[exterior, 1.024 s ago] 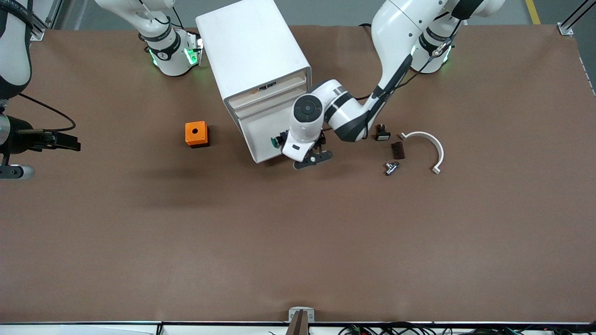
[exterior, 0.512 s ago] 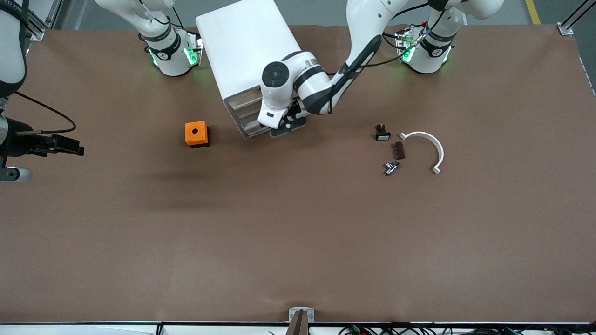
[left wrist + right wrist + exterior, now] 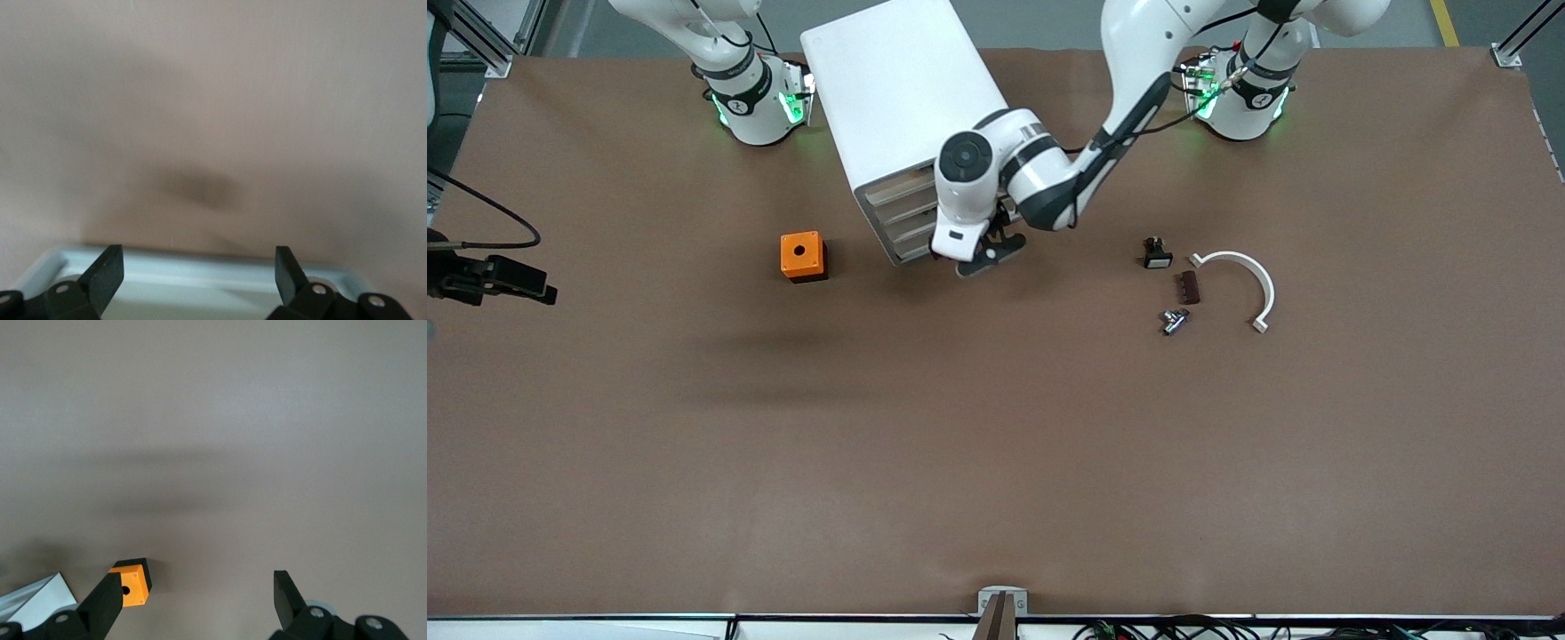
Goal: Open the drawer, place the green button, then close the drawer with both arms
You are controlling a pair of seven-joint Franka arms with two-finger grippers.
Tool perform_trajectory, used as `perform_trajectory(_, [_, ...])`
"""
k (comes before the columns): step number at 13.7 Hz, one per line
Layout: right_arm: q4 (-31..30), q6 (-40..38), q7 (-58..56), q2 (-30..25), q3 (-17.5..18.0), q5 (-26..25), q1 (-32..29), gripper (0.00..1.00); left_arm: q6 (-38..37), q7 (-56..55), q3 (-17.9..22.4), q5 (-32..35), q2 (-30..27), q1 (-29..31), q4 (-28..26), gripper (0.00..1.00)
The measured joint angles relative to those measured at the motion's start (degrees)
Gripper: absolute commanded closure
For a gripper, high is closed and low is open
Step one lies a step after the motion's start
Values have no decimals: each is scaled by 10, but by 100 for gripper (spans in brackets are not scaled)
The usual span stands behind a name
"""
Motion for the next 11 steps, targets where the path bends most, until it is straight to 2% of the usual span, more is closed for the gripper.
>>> perform_trajectory(4, [14,-47,0,-11,-1,5,-3,0,-67,116,3,0,-44,118,27,0])
perform_trajectory(8, [13,-80,0,-34,-1,5,-17,0,-146,281,4,1,-120,248,34,0])
perform_trajectory(11, [-8,-80,0,-67,-1,5,-19,0,-202,351,4,1,-177,327,34,0])
